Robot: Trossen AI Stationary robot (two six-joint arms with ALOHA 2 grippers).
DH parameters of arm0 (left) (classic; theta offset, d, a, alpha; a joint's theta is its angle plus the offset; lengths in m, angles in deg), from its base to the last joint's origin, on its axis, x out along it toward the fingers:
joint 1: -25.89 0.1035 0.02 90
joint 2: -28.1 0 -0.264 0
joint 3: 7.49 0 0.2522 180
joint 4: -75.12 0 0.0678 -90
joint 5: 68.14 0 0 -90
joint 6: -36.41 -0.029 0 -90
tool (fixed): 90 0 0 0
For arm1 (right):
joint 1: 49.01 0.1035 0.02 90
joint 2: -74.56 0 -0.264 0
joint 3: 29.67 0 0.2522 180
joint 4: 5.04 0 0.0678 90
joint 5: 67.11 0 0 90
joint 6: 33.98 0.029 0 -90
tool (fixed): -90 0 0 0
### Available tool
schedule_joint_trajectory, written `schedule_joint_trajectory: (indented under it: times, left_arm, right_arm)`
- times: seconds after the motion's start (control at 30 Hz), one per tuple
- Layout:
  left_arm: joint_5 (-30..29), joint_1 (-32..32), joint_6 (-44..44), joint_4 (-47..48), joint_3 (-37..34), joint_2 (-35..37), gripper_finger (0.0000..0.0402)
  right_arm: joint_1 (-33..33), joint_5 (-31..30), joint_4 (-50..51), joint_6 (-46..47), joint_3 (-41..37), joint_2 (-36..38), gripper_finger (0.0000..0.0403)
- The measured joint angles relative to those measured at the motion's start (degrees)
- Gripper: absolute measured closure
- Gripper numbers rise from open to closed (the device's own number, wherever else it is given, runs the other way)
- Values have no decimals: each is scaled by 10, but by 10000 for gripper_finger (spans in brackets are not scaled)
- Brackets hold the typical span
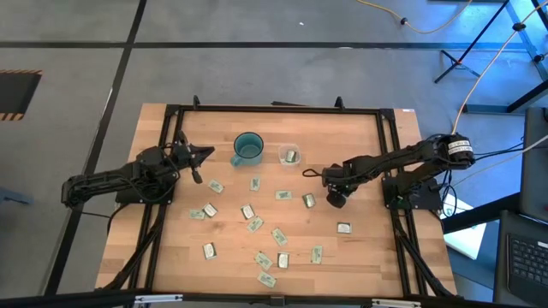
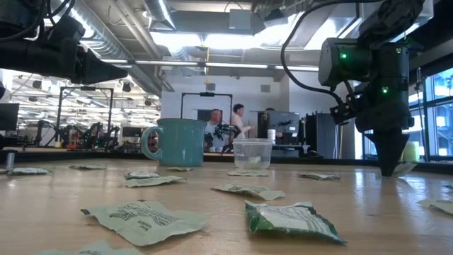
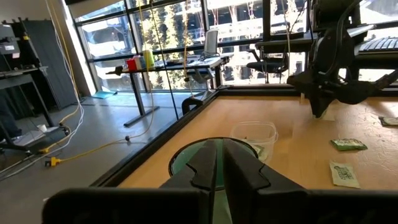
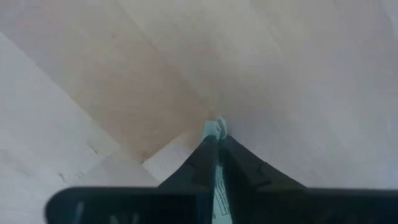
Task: Pick and place items into bin
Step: Put the white stevia packet into the transparent bin
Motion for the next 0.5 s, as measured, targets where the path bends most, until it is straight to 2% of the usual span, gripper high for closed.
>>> schedule_joint_trajectory:
  times: [0.23,0.37,0.5]
  left_arm:
    - [0,0,0,0,0,0,382]
    - [0,0,0,0,0,0,382]
    - [0,0,0,0,0,0,382]
  right_arm:
    - [1,12,33,-16,48,-4,399]
    - [0,10,23,-46,90,-3,399]
    - [0,4,-27,-91,137,-3,401]
